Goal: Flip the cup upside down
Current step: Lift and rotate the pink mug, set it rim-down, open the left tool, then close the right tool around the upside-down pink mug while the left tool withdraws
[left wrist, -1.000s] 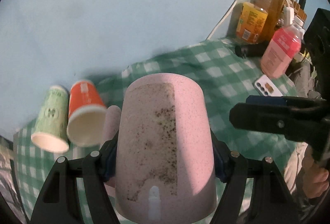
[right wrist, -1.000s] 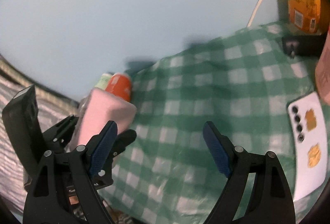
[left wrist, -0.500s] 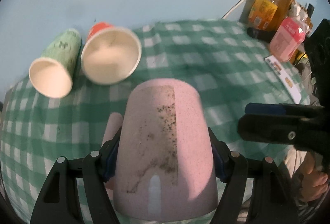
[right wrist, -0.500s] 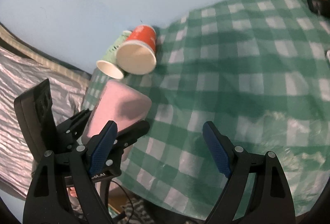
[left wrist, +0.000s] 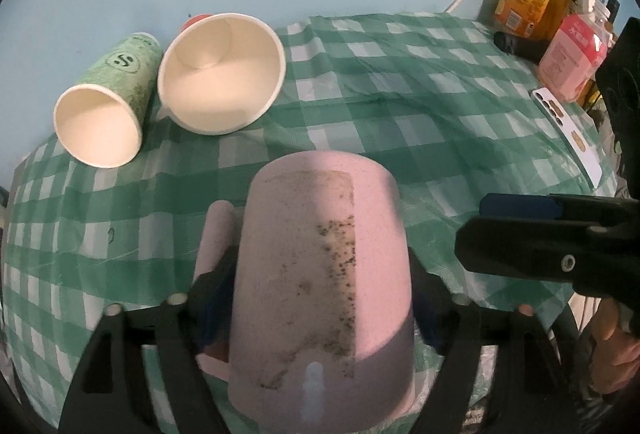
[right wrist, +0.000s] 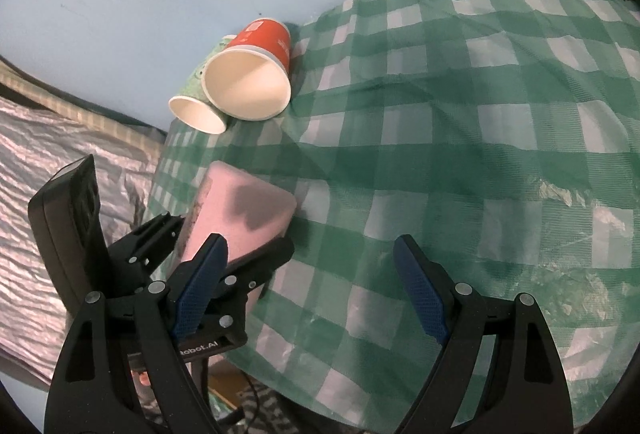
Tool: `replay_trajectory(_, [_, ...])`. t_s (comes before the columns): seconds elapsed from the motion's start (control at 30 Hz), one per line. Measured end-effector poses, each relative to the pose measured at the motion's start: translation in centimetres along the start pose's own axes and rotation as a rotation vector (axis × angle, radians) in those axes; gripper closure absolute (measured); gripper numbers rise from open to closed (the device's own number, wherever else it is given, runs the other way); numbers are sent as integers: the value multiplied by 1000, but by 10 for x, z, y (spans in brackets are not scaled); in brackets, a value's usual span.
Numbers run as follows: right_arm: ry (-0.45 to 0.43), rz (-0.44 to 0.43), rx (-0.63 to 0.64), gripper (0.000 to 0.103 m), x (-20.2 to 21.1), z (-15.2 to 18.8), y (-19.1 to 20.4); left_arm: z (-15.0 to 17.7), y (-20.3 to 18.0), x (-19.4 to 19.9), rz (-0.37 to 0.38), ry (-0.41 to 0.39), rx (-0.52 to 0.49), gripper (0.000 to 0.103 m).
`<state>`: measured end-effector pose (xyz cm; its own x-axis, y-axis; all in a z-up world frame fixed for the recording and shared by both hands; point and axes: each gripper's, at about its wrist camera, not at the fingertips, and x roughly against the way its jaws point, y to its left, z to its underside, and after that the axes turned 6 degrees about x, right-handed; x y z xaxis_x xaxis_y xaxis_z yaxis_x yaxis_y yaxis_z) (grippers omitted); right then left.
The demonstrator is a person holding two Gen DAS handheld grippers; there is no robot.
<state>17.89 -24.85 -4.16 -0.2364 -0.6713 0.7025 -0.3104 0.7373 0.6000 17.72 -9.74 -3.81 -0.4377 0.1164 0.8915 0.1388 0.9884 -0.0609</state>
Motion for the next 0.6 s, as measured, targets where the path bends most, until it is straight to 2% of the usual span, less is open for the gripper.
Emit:
replay_trajectory(0.27, [-3,-11,-2,18,2,-4,3,2,13,27,36,-20,28,14])
replay_trajectory(0.47, [-36,-11,19,18,11,-6,17,8,26,60,57,-103,53,10])
replay_trajectory(0.6, [-58,-4,30,18,15,-4,26,13,38,74,27,-165,70,10])
